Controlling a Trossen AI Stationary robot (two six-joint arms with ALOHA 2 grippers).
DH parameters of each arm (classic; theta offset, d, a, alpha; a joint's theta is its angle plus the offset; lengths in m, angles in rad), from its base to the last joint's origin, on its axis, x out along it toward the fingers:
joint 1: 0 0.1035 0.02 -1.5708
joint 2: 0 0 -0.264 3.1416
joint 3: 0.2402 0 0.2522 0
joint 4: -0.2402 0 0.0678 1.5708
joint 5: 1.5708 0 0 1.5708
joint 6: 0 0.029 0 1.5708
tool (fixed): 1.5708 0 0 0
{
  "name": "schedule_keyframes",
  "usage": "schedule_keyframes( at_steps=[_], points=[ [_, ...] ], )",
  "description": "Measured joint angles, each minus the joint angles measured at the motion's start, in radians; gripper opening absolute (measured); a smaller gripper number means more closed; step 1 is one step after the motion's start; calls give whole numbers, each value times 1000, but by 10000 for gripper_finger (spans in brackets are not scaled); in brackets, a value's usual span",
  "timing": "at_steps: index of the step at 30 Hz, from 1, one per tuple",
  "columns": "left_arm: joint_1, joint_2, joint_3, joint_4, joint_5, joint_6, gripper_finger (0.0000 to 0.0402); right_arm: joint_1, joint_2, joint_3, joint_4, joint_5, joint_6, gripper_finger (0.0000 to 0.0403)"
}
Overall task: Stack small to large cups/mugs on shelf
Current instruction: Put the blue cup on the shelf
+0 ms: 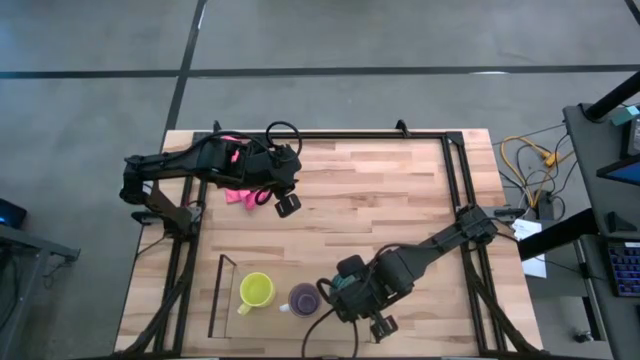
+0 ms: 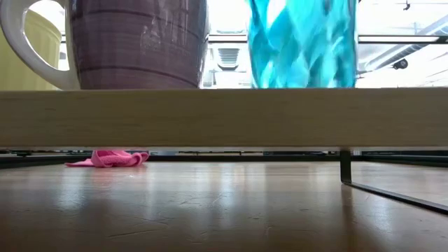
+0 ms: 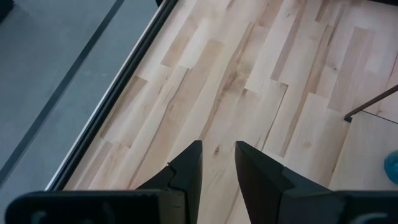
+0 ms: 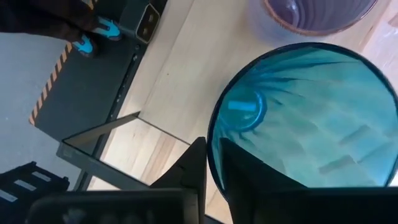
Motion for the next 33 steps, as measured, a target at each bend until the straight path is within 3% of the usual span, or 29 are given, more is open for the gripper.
schedule_keyframes(
  at_steps=[15,33],
  points=[
    [0,0,0,0,0,0,82,5,0,0,10,3,58,85],
    [0,0,-1,0,0,0,82,42,-1,1,13,-1,71,79]
  ],
)
